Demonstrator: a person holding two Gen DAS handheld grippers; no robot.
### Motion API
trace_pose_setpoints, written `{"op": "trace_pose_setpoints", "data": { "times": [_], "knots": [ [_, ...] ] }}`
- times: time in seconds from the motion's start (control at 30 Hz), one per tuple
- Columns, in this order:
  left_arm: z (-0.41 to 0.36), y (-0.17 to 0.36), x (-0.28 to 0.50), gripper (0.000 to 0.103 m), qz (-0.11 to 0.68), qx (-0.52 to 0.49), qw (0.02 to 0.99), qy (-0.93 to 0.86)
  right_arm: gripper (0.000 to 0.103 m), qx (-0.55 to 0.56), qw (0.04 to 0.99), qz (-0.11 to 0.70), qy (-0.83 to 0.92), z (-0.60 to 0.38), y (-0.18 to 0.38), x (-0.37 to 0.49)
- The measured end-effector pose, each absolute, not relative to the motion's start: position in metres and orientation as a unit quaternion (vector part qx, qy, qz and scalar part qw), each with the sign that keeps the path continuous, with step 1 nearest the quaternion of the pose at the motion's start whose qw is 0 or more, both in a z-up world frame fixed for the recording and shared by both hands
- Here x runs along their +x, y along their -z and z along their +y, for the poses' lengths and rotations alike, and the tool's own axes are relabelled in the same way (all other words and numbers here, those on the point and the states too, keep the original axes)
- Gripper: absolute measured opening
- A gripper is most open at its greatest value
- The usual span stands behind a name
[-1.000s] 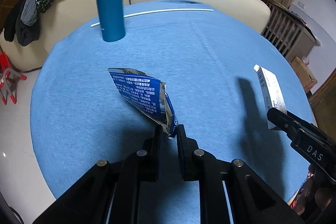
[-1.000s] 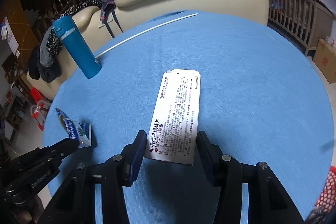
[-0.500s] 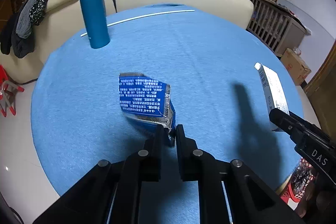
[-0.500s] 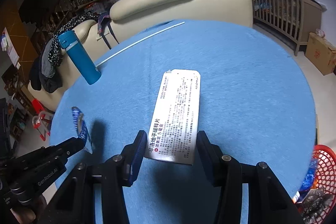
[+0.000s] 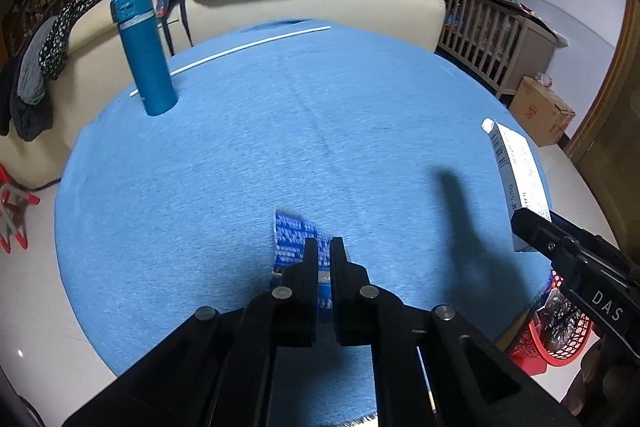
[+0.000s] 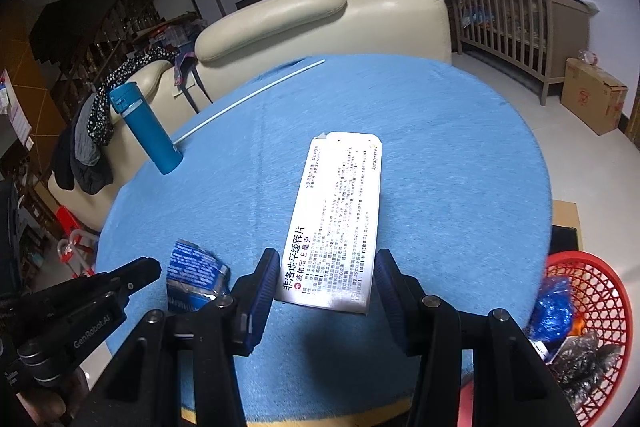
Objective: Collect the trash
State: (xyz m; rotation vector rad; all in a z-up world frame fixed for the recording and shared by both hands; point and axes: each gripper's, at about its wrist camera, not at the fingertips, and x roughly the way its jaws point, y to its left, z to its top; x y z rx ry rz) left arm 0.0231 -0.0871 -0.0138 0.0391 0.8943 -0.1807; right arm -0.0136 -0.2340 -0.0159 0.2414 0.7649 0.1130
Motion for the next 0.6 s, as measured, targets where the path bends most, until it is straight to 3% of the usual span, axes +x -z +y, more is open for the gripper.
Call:
{"op": "trace_pose_setpoints", "data": {
  "times": [0.5,0.53,0.57,0.6],
  "knots": [
    [-0.068,0.019,0.031,0.004,0.436,-0.016,0.896,0.083,0.052,0.145,0.919,0.365,-0.044,-0.265,0.023,-0.031],
    [-0.064,0.022,0.032,0.009,0.441,-0.031,0.892,0.094,0.052,0.148,0.918,0.366,-0.045,-0.266,0.025,-0.031],
    [-0.063,0.027,0.035,0.032,0.453,-0.044,0.884,0.105,0.052,0.150,0.917,0.368,-0.045,-0.266,0.027,-0.031],
    [-0.064,0.031,0.035,0.049,0.462,-0.046,0.879,0.109,0.052,0.151,0.915,0.371,-0.046,-0.266,0.030,-0.031]
  ]
}}
